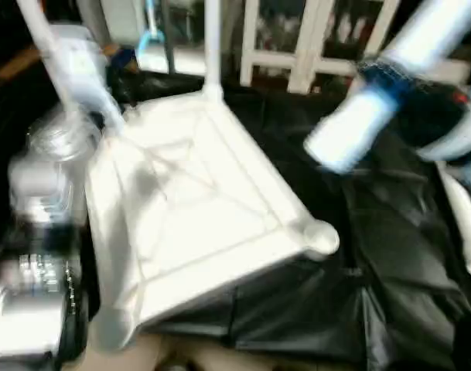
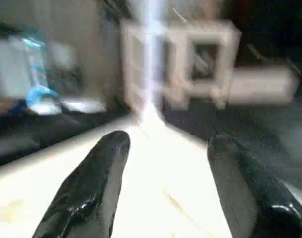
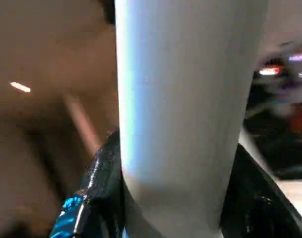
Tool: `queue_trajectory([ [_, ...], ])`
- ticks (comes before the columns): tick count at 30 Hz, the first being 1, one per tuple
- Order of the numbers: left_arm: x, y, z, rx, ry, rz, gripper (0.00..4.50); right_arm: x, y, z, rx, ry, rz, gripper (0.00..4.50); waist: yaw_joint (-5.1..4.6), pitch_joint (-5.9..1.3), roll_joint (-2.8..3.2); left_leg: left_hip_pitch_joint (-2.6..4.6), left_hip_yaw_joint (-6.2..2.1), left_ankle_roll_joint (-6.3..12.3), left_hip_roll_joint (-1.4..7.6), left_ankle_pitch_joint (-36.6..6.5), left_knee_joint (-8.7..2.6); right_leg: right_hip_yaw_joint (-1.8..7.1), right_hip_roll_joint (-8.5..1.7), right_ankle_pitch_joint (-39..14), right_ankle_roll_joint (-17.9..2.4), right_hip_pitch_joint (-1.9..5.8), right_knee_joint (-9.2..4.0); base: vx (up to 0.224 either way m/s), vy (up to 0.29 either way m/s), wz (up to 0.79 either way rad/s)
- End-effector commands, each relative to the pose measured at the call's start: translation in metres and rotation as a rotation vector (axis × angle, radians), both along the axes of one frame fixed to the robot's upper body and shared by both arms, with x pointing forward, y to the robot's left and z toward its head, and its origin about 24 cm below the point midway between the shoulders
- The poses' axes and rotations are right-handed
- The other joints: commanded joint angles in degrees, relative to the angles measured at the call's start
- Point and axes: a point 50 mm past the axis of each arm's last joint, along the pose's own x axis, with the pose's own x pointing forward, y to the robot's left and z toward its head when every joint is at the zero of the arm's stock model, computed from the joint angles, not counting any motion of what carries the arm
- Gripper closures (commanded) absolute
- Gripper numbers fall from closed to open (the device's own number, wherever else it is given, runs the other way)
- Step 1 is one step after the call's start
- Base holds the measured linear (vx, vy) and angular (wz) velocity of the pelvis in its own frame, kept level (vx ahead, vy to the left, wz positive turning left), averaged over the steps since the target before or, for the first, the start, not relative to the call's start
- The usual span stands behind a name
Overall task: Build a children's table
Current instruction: Insert table leg to table base
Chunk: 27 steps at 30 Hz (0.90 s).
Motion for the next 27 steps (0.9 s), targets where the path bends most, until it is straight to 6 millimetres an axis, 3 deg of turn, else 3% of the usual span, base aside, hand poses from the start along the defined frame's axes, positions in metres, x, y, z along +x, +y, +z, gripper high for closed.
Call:
queue_trajectory([
  [1, -0.011, -0.021, 0.011, 0.047, -0.064, -0.14, 1.59, -0.008, -0.01, 0.004, 0.055, -0.009, 0.051, 2.69, 0.14, -5.39, 0.4, 2.32, -0.75, -0.96, 2.0, -9.1, -4.35, 0.39, -1.71, -5.76, -14.67, 2.53, -2.72, 0.0, 0.0, 0.0],
  [5, -0.04, -0.044, 0.001, 0.009, -0.026, -0.373, 1.59, -0.019, -0.023, 0.007, 0.205, 0.015, 0.157, 2.69, 0.18, -4.83, 0.07, 2.54, -0.82, -3.16, 1.89, -14.36, -4.65, 0.48, -2.11, -14.9, -13.1, 2.12, -3.53, 0.0, 0.0, 0.0],
  [10, -0.054, -0.048, -0.009, 0.021, 0.024, -0.484, 1.59, -0.027, -0.029, 0.008, 0.276, 0.017, 0.207, 2.69, -0.11, -4.54, 0.21, 2.39, -1.07, -4.25, 1.74, -17.25, -4.88, 0.52, -2.02, -22.4, -8.81, 1.6, -4.57, 0.0, 0.0, 0.0],
  [12, -0.057, -0.047, -0.014, 0.041, 0.04, -0.501, 1.59, -0.029, -0.031, 0.008, 0.313, 0.019, 0.223, 2.69, -0.41, -4.56, 0.11, 2.03, -1.31, -4.71, 1.62, -17.96, -5.05, 0.4, -2.0, -24.6, -7.37, 1.65, -4.7, 0.0, 0.0, 0.0],
  [17, -0.058, -0.046, -0.017, 0.064, 0.052, -0.494, 1.59, -0.03, -0.031, 0.007, 0.339, 0.016, 0.237, 2.69, -0.46, -4.52, 0.27, 2.28, -1.33, -5.21, 1.56, -19.42, -5.03, 0.38, -1.87, -26.41, -6.46, 1.08, -4.99, 0.0, 0.0, 0.0],
  [22, -0.06, -0.047, -0.019, 0.086, 0.061, -0.5, 1.59, -0.029, -0.029, 0.006, 0.33, 0.035, 0.202, 2.69, -0.32, -4.68, 0.28, 2.21, -1.35, -5.46, 1.61, -18.76, -5.13, 0.39, -1.92, -25.03, -6.43, 1.1, -4.84, 0.0, 0.0, 0.0],
  [25, -0.058, -0.048, -0.024, 0.13, 0.061, -0.467, 1.59, -0.021, -0.023, 0.003, 0.24, 0.113, 0.055, 2.69, -0.21, -4.78, 0.05, 2.24, -1.2, -5.35, 1.72, -17.7, -5.11, 0.47, -1.92, -23.28, -6.17, 1.06, -4.79, 0.0, 0.0, 0.0],
  [26, -0.057, -0.05, -0.028, 0.16, 0.06, -0.445, 1.59, -0.008, -0.016, -0.004, 0.107, 0.178, -0.115, 2.69, -0.25, -4.81, 0.15, 2.01, -1.26, -5.52, 1.72, -16.7, -5.19, 0.47, -1.91, -22.48, -6.11, 1.21, -4.56, 0.0, 0.0, 0.0],
  [27, -0.057, -0.05, -0.029, 0.164, 0.06, -0.443, 1.59, -0.006, -0.015, -0.005, 0.087, 0.185, -0.14, 2.69, -0.32, -4.76, 0.11, 1.8, -1.23, -6.07, 1.73, -15.93, -5.24, 0.47, -1.84, -22.6, -5.47, 1.15, -4.58, 0.0, 0.0, 0.0],
])
